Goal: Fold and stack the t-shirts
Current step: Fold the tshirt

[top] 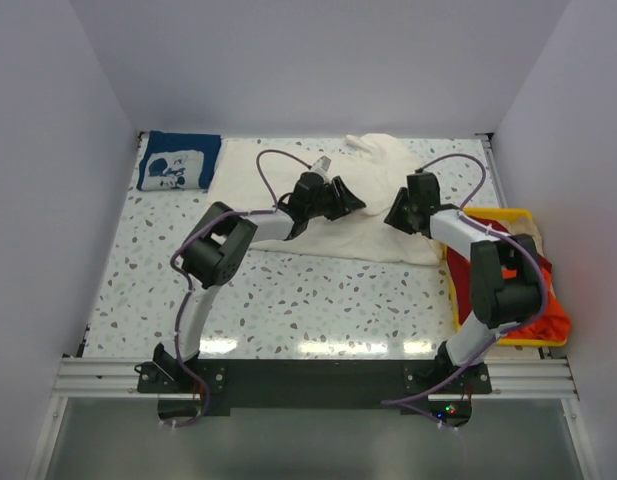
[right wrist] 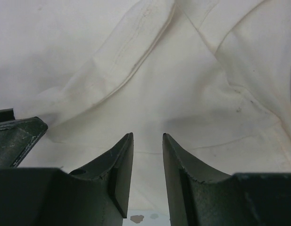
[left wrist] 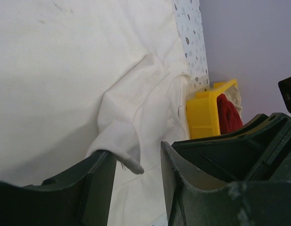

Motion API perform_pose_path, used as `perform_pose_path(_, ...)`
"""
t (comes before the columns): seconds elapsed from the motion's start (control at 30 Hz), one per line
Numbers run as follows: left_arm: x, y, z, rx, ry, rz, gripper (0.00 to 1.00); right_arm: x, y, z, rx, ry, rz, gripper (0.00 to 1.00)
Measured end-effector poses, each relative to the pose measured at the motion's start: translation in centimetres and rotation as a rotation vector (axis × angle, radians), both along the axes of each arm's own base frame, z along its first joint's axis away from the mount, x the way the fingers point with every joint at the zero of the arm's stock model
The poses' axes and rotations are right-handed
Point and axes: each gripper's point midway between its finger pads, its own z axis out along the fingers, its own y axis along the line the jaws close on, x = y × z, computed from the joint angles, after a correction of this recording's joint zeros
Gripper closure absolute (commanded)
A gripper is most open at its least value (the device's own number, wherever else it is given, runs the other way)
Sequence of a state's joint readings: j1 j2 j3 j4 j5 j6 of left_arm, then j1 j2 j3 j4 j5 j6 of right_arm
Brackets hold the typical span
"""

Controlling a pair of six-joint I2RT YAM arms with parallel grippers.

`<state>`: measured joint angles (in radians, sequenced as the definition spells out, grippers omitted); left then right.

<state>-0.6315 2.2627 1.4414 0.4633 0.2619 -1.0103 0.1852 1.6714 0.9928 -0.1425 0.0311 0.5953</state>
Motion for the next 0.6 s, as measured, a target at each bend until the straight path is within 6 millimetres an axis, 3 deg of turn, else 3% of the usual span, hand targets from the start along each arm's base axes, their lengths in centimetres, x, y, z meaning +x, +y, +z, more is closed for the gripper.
perform_pose_path(0.27,-0.1,1.5,-2.1,0.009,0.064,0.055,0.55,1.9,0.2,-0.3,-0.019,-0.002,0.022,0.68)
perform_pose_path(0.6,1.5,3.1,-1.8,-0.019,0.071,0.105,0.56,2.5,1.1,-1.3,-0.039,0.013,0.064,0.72)
